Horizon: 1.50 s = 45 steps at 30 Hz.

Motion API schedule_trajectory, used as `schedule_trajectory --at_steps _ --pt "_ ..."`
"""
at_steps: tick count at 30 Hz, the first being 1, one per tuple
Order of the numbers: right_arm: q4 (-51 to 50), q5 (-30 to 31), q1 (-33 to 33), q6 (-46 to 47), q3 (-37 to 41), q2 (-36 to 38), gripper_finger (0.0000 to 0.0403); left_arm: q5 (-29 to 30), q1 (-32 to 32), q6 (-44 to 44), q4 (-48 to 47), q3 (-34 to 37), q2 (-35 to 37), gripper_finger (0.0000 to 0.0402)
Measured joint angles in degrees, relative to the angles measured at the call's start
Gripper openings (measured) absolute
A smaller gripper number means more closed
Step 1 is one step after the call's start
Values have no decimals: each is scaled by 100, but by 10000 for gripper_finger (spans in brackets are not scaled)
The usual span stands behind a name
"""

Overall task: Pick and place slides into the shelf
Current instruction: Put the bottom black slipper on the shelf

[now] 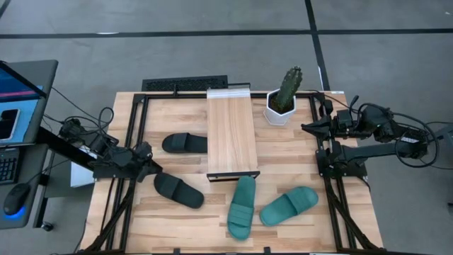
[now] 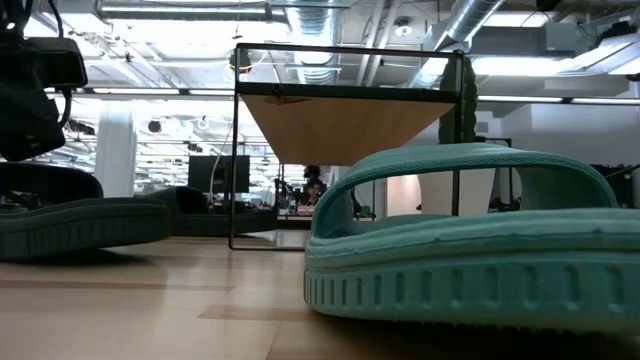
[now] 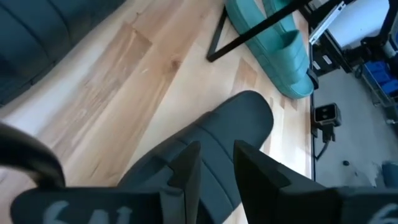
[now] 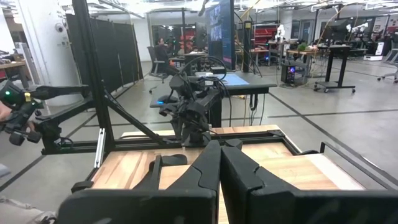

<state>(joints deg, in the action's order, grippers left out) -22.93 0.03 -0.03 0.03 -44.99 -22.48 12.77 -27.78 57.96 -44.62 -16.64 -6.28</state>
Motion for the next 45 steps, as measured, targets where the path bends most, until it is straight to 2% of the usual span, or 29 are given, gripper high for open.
schedule_trajectory --at_steps 5,11,17,39,45 --pt "0 0 0 -1 -2 0 0 60 1 76 -4 -1 -176 91" --pt "-1 0 2 0 -2 0 0 97 1 421 25 171 -731 135" --pt "0 0 0 0 -1 0 0 -247 1 795 449 560 -884 163" --pt "1 0 2 0 0 2 0 -791 -1 1556 346 575 -873 165" --pt "1 0 0 0 -1 2 0 -746 1 1693 502 575 -890 165"
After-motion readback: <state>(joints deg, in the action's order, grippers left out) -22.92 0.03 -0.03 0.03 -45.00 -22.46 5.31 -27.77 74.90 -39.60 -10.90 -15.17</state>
